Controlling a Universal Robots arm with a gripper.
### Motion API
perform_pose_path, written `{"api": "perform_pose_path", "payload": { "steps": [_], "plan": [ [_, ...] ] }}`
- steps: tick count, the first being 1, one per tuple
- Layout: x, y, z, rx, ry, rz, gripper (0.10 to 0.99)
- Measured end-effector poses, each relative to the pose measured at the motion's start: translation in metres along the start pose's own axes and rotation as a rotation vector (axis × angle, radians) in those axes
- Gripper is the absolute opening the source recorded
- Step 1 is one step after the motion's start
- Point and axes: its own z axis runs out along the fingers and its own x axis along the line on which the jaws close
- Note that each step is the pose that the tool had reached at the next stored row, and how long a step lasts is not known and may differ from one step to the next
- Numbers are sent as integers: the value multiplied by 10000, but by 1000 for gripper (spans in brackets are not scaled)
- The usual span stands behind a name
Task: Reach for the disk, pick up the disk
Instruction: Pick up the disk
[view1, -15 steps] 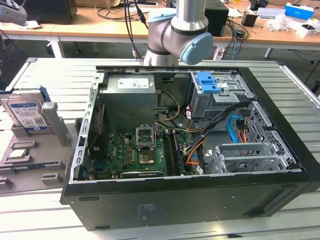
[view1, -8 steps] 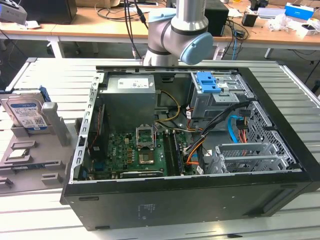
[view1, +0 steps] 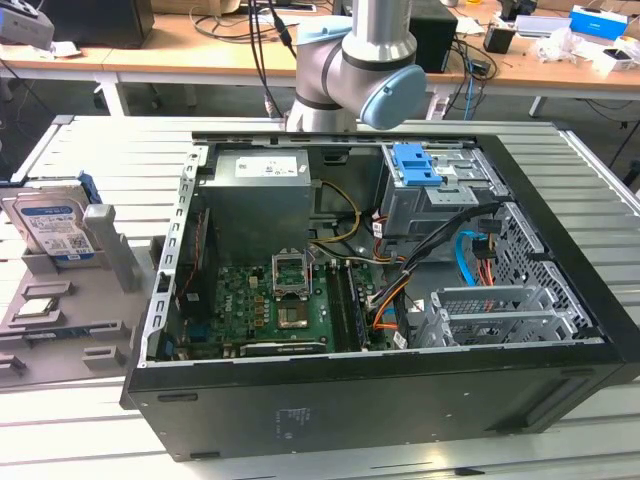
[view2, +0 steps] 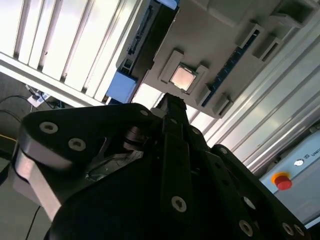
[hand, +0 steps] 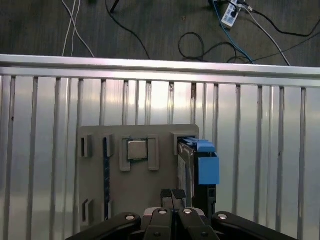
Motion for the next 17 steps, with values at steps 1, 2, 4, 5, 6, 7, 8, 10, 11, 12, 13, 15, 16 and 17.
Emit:
{"api": "perform_pose_path", "payload": {
  "steps": [1,2,4,5,6,7,8,10,11,12,13,15,16,17],
  "plan": [
    [1,0,3,1,-11,275,106],
    [1,0,4,0,-17,450,106],
    [1,0,6,2,-31,764,106],
    [1,-1,6,2,-31,768,106],
    [1,-1,6,2,-31,770,106],
    [1,-1,6,2,-31,773,106],
    [1,-1,6,2,-31,775,106],
    [1,-1,5,1,-31,781,106],
    [1,0,6,1,-31,784,114],
    [1,-1,5,1,-31,785,169],
    [1,-1,5,1,-31,789,235],
    [1,0,6,2,-31,795,235],
    [1,0,6,1,-32,798,357],
    [1,0,6,1,-32,800,357]
  ]
}}
